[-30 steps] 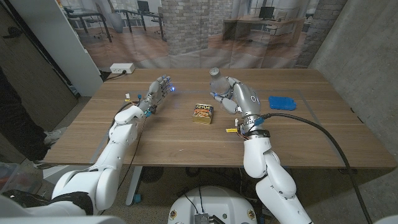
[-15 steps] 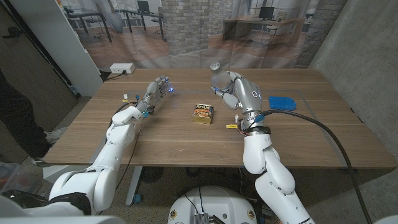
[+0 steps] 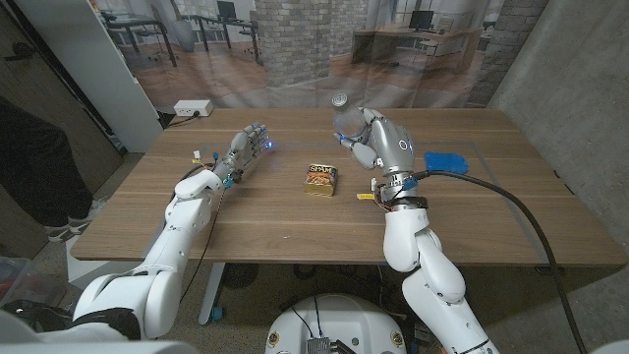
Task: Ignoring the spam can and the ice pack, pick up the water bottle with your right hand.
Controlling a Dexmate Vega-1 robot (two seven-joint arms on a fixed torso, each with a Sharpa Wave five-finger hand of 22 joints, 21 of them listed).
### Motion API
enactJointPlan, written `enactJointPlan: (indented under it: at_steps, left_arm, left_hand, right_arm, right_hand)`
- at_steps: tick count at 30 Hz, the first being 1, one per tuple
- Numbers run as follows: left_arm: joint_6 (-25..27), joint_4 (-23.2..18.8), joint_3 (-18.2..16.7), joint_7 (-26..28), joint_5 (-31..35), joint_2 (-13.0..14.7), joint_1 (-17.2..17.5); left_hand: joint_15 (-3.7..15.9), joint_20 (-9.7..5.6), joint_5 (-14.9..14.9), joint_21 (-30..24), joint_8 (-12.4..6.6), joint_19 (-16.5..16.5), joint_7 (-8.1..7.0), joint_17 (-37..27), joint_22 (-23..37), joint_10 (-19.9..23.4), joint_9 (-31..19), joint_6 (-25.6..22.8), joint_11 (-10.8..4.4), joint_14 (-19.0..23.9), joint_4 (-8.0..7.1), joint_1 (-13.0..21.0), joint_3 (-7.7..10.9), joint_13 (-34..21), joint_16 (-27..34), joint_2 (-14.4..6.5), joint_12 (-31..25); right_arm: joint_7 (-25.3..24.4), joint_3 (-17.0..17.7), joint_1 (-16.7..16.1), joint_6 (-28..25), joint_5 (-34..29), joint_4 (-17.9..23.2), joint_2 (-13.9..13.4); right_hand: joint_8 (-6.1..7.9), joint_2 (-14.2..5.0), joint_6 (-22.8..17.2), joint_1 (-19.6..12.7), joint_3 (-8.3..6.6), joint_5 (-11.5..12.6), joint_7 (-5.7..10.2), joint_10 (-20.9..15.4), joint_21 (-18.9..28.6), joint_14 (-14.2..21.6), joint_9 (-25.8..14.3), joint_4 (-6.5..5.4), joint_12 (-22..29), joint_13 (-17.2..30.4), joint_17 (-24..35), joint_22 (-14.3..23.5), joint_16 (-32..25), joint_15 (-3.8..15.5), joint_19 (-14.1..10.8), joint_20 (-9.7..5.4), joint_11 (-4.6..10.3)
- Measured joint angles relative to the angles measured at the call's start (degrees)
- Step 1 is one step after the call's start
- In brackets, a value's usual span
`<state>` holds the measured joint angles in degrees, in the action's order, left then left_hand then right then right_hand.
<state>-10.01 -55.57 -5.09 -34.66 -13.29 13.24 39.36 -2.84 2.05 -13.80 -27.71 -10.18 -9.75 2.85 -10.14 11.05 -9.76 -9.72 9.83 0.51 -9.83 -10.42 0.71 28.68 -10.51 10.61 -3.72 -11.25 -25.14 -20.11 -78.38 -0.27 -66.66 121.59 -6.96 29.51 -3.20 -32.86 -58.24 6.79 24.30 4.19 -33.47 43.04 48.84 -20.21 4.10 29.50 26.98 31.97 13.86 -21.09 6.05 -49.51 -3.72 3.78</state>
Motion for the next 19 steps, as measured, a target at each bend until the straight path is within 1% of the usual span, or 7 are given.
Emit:
enactJointPlan:
  at_steps: [4,6,10,19]
  left_arm:
    - [0.9,-0.6,0.2,0.5,0.4,0.0,0.4]
    - [1.1,-1.0,0.2,0.6,0.5,0.0,0.6]
    - [1.6,-2.7,0.1,1.2,0.6,0.2,1.6]
    - [3.0,-5.9,-0.1,3.5,0.5,0.7,3.6]
  left_hand:
    - [0.00,0.00,0.0,0.0,0.00,0.0,0.00,0.0,0.0,0.0,0.0,0.0,0.00,0.0,0.00,0.0,0.00,0.0,0.0,0.0,0.0]
    - [0.00,0.00,0.0,0.0,0.00,0.0,0.00,0.0,0.0,0.0,0.0,0.0,0.00,0.0,0.00,0.0,0.00,0.0,0.0,0.0,0.0]
    - [0.00,0.00,0.0,0.0,0.00,0.0,0.00,-0.1,0.0,0.0,0.0,0.0,0.00,0.0,0.00,0.0,0.00,0.0,0.0,0.0,0.0]
    - [0.00,0.00,0.0,0.0,0.00,0.0,0.00,-0.1,0.0,0.0,0.0,0.0,0.00,0.0,0.00,0.0,0.00,0.0,0.0,0.0,0.0]
  right_arm:
    - [0.0,0.1,0.0,0.5,0.7,0.0,-0.1]
    - [0.0,0.5,0.1,0.7,1.1,-0.2,-0.2]
    - [0.1,0.8,0.3,1.4,2.2,-0.6,-0.3]
    - [0.7,1.9,2.2,3.1,3.9,-2.2,-1.0]
  right_hand:
    - [0.00,0.00,0.0,0.0,0.25,0.0,0.00,0.0,0.0,0.0,0.0,-0.25,0.0,0.0,0.1,-0.1,0.3,0.00,0.2,-0.21,0.00]
    - [0.00,0.00,0.0,0.0,0.42,0.0,0.00,0.0,0.4,0.0,0.1,-0.08,0.0,0.0,0.3,-0.3,0.3,0.00,0.2,-0.21,0.00]
    - [0.00,0.00,0.0,0.0,0.72,0.0,-0.01,0.2,0.4,0.0,0.1,-0.23,0.0,0.3,0.5,-0.4,0.5,0.00,0.2,-0.21,0.22]
    - [-0.01,0.01,0.0,0.0,0.72,0.0,-0.02,0.2,0.9,0.0,0.2,-0.23,0.0,0.3,0.8,-0.7,1.2,0.00,0.5,-0.52,0.22]
